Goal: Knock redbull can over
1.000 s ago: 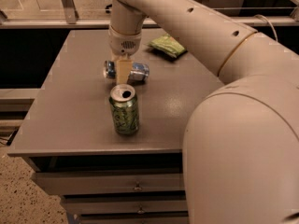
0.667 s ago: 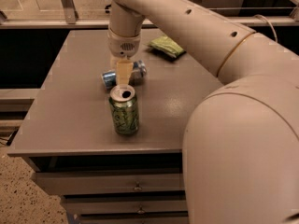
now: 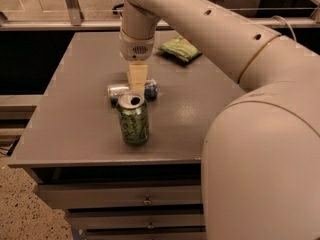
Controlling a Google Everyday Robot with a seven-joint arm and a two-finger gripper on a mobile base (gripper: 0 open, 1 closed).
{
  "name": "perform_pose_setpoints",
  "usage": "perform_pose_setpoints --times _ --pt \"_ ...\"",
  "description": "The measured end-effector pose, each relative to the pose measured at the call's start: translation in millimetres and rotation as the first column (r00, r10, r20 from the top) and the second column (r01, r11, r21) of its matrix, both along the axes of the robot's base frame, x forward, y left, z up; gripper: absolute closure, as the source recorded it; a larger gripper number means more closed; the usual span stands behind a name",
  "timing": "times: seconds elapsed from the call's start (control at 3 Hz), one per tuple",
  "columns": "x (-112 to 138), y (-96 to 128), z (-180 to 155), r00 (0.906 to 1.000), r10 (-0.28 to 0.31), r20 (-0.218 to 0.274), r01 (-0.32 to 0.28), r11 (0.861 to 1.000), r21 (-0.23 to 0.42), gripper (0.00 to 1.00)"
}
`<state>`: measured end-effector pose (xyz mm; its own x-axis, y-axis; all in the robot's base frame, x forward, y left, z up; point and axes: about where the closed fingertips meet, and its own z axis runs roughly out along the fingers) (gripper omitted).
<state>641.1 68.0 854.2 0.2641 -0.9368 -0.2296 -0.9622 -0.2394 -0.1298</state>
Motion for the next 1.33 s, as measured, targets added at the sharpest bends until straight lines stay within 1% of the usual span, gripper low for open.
perform_pose_setpoints --times 0.33,0.67,1.0,1.33 --pt "4.6 -22.5 16.6 0.9975 -0.071 0.009 0.070 0.993 0.100 0.00" --pt "12.0 -53.4 37.2 0.9872 -0.157 0.029 0.147 0.964 0.220 0.00" --pt "8.9 -79.0 61.4 0.9732 -0.226 0.043 0.196 0.913 0.359 0.00" --pt "5.4 -116.0 86.9 0.9435 -0.328 0.048 0.247 0.793 0.558 0.00"
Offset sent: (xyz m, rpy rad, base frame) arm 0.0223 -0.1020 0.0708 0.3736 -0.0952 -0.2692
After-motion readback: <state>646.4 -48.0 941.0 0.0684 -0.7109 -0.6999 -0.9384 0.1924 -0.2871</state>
